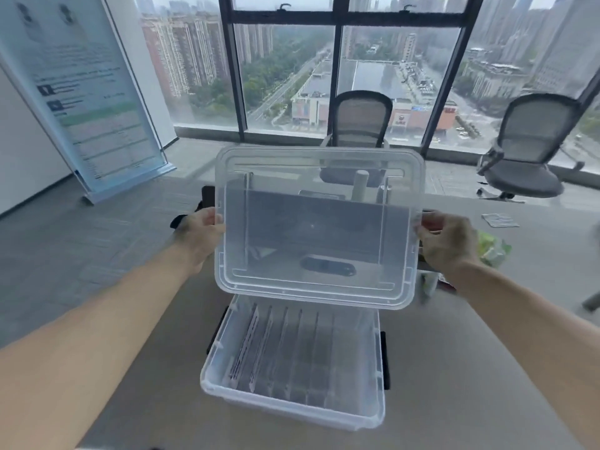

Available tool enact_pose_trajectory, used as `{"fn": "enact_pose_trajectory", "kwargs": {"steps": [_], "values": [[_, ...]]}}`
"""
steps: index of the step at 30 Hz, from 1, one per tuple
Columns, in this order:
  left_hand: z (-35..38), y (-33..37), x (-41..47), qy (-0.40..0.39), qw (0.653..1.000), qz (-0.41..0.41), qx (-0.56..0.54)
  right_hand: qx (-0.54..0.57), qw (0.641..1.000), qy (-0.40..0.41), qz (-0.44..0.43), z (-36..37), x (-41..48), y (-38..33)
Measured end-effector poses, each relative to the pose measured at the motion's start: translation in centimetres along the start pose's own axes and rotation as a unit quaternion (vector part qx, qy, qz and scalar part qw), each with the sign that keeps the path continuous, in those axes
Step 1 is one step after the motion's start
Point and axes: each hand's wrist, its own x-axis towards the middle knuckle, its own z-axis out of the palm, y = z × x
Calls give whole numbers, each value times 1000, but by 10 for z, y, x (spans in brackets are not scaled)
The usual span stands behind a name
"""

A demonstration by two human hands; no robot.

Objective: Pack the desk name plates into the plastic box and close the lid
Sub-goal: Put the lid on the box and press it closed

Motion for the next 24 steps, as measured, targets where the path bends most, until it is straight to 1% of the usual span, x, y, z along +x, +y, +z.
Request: {"fn": "enact_pose_trajectory", "kwargs": {"steps": [2, 4, 6, 8, 10, 12, 15, 16, 19, 20, 22, 24], "values": [[-1, -4, 2, -10, 1000, 16, 3, -1, 1000, 21, 8, -2, -5, -2], [-1, -9, 7, 24, 995, 48, 81, -15, 999, 35, 15, -5, -7, -2], [-3, -9, 8, 74, 981, 74, 164, -34, 999, 35, 11, -8, -12, -1], [-5, -7, 3, 88, 974, 89, 187, -41, 999, 35, -4, -11, -17, 0], [-10, -1, -2, 87, 973, 108, 185, -48, 998, 34, -14, -15, -22, 0], [-14, 7, -3, 74, 979, 116, 149, -74, 996, 41, -24, -20, -28, 1], [-22, 14, -3, 35, 994, 98, 40, -80, 992, 50, -80, -27, -31, 1], [-24, 15, -4, 24, 995, 97, 11, -63, 993, 44, -85, -28, -30, 2], [-30, 10, -8, -1, 994, 88, -71, 37, 997, -10, -61, -30, -34, 5], [-34, 6, -11, -22, 992, 69, -105, 65, 996, -24, -58, -29, -36, 10], [-44, -7, -16, -76, 982, 4, -173, 97, 993, -44, -54, -24, -43, 20], [-57, -24, -21, -105, 971, -55, -207, 107, 991, -61, -46, -17, -51, 32]]}}
